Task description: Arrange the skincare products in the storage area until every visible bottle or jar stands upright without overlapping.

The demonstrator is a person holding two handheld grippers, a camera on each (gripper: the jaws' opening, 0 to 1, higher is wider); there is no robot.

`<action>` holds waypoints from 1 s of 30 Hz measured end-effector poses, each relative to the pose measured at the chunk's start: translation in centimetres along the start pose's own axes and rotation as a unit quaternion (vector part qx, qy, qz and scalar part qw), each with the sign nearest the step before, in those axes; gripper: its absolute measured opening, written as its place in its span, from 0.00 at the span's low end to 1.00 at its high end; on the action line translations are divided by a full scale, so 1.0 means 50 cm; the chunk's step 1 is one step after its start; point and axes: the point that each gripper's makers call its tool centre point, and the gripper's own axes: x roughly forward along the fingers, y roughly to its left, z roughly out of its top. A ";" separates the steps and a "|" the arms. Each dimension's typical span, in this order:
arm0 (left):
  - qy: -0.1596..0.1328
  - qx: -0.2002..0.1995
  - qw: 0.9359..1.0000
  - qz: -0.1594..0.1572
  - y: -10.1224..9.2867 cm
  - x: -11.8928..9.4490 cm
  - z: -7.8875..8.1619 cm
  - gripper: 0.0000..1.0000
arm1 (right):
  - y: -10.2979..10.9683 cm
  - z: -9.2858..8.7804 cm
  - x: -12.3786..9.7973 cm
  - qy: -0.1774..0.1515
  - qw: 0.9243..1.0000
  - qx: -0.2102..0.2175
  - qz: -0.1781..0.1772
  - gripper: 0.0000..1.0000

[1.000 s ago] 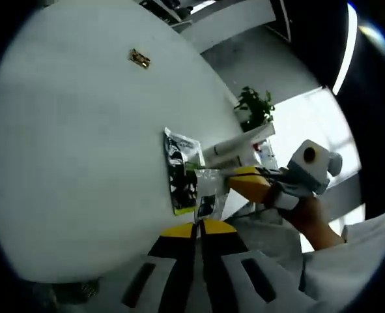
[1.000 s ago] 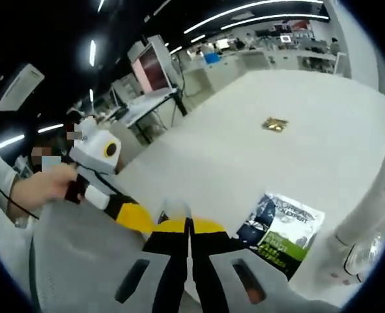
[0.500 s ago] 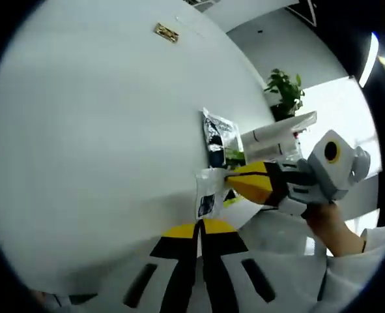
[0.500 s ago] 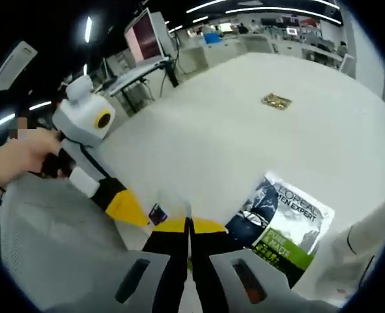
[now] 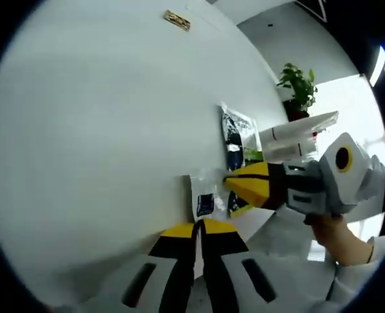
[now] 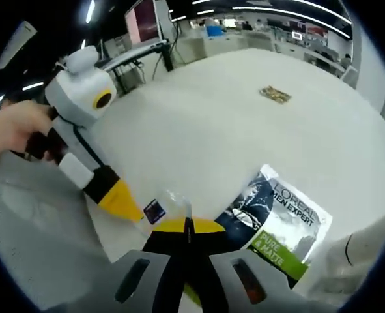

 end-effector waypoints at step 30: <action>-0.050 0.382 0.922 0.039 -0.042 -0.040 0.053 0.21 | -0.002 -0.004 0.010 0.008 0.999 -0.051 -0.012 0.01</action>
